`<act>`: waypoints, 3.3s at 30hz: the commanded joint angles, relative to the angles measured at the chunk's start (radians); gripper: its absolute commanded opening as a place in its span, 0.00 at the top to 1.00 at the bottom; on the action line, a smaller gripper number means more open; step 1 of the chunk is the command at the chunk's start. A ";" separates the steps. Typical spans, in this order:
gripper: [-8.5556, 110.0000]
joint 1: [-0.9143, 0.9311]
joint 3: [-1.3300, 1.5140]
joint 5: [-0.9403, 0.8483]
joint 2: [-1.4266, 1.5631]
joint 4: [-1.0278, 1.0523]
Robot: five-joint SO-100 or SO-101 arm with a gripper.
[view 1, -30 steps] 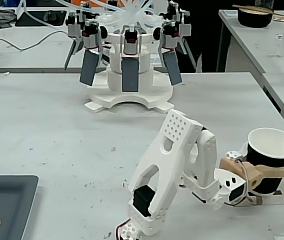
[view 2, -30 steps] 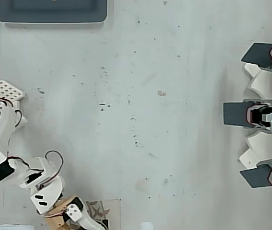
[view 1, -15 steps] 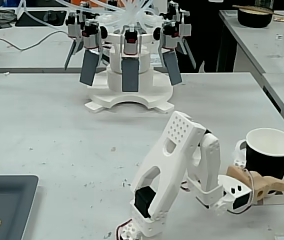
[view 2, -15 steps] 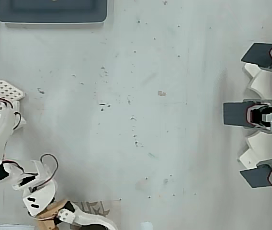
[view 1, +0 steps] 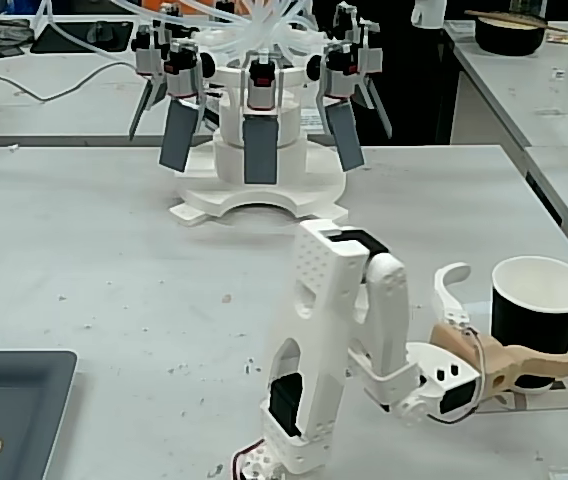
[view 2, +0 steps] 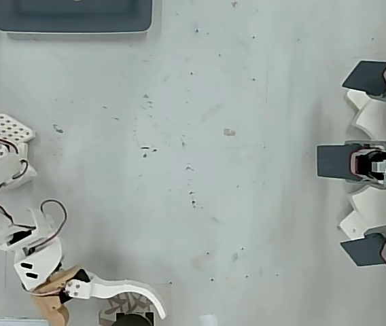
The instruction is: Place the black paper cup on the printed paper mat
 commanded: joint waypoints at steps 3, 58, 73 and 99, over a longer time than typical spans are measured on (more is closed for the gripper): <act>0.51 0.014 0.150 -0.008 0.242 -0.011; 0.83 -0.946 0.167 -0.114 0.623 0.169; 0.83 -1.060 -0.158 -0.083 0.321 0.256; 0.83 -1.065 -0.706 -0.092 -0.089 0.440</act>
